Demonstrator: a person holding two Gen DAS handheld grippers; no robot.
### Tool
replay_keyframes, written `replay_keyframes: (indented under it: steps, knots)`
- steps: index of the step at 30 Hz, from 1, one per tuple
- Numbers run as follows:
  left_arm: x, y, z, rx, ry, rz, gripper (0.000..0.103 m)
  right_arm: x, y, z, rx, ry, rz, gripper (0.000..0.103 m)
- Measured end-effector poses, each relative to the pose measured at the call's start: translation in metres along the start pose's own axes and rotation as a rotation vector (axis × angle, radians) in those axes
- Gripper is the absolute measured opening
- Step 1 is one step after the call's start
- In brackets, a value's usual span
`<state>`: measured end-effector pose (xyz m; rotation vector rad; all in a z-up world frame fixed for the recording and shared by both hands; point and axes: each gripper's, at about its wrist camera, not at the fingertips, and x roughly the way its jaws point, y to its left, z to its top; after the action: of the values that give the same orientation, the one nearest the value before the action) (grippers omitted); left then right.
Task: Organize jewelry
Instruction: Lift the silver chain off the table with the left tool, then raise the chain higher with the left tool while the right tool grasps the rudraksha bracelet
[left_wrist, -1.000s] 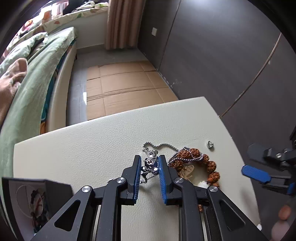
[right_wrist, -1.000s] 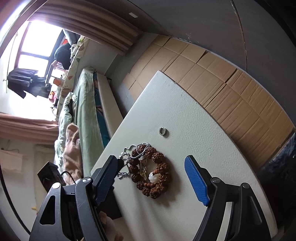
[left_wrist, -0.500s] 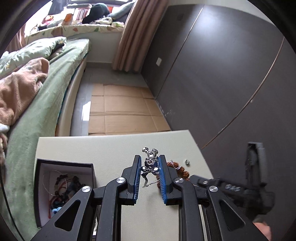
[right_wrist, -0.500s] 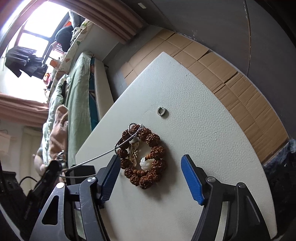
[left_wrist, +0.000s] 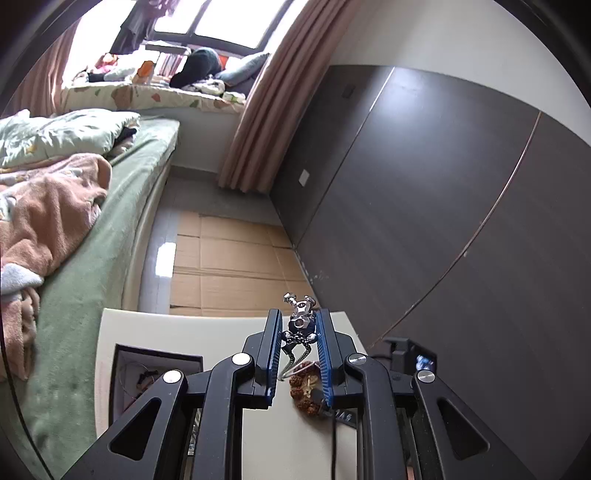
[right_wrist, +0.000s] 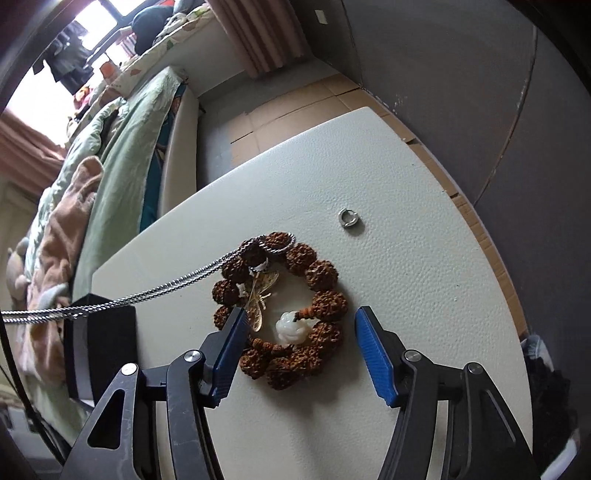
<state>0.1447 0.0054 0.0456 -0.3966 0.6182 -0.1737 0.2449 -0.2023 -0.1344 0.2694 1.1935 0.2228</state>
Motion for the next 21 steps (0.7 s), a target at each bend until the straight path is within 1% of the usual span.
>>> replay_keyframes:
  steps: [3, 6, 7, 8, 9, 14, 16, 20, 21]
  knots:
    - [-0.011, 0.003, 0.004, -0.011, -0.027, -0.004, 0.019, 0.000, 0.009, -0.006, -0.064, 0.007, -0.033, 0.062]
    - [-0.019, 0.006, 0.008, -0.016, -0.047, -0.002, 0.019, -0.003, 0.008, -0.010, -0.077, 0.021, -0.012, 0.060]
    - [-0.023, 0.007, 0.009, -0.018, -0.054, -0.001, 0.019, -0.004, 0.005, -0.011, -0.080, 0.020, -0.011, 0.055]
    - [-0.025, 0.007, 0.009, -0.020, -0.059, -0.001, 0.019, -0.006, 0.002, -0.012, -0.081, 0.021, -0.029, 0.041]
    - [-0.027, 0.008, 0.009, -0.021, -0.063, -0.001, 0.019, -0.007, 0.001, -0.012, -0.089, 0.022, -0.057, 0.036]
    - [-0.034, 0.009, 0.008, -0.025, -0.074, 0.000, 0.019, -0.014, -0.007, -0.015, -0.101, 0.022, -0.041, 0.036]
    - [-0.038, 0.009, 0.008, -0.030, -0.079, -0.001, 0.019, -0.016, -0.011, -0.016, -0.075, 0.021, -0.022, 0.036]
    - [-0.050, 0.008, 0.011, -0.036, -0.107, -0.011, 0.019, -0.027, -0.020, -0.014, -0.004, -0.001, 0.070, 0.035]
    - [-0.055, 0.007, 0.012, -0.036, -0.118, -0.015, 0.019, -0.031, -0.021, -0.013, 0.008, -0.013, 0.089, 0.025]
